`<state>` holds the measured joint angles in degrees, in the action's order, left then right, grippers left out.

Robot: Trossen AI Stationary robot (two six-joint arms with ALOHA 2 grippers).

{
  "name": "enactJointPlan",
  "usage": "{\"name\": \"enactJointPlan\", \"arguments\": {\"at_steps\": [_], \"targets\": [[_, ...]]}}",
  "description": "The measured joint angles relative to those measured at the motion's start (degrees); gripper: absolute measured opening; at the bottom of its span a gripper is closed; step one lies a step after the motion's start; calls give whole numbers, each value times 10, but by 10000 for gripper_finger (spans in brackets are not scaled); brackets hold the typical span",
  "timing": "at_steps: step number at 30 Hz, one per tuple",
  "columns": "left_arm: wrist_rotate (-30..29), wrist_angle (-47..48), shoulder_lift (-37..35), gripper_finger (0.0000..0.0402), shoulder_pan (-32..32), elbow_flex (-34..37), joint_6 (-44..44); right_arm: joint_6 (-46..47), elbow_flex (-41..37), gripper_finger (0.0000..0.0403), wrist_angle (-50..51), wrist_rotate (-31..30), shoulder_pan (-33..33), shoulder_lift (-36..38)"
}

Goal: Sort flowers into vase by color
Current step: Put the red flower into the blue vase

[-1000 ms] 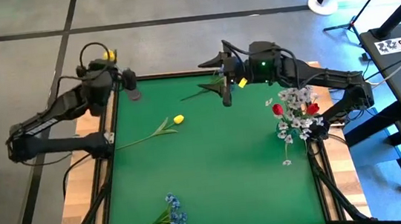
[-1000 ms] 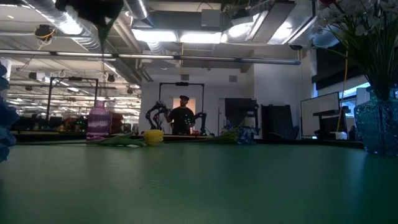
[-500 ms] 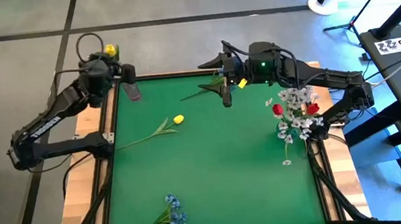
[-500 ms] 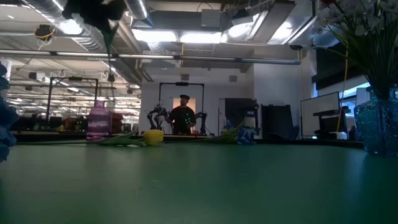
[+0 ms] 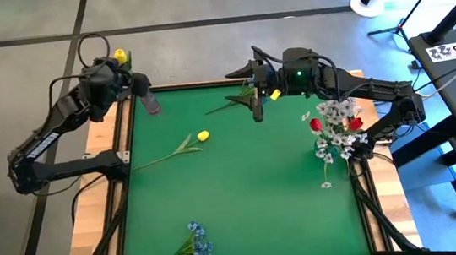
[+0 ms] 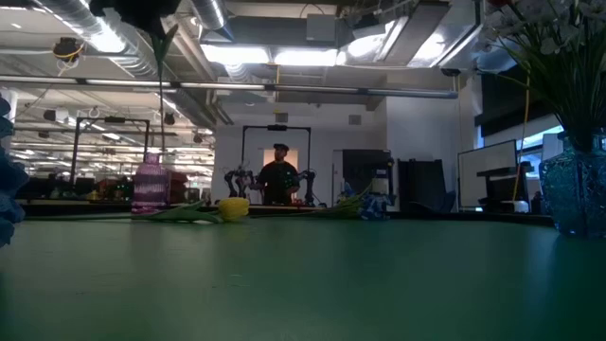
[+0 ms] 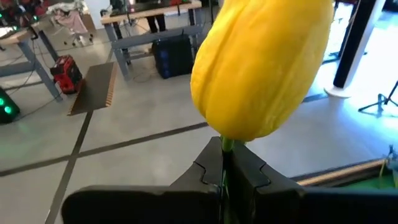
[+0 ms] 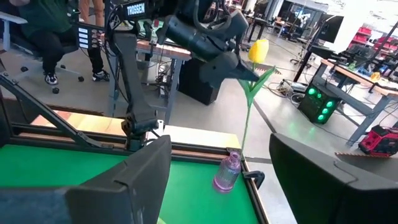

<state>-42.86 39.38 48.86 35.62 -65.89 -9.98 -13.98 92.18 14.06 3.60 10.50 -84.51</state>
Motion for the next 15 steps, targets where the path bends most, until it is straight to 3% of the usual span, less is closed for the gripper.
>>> {"name": "enactJointPlan", "arguments": {"at_steps": [15], "targets": [[6, 71, 0, 0, 0, -25, -24, 7, 0, 270, 9, -1, 0, 0]]}}
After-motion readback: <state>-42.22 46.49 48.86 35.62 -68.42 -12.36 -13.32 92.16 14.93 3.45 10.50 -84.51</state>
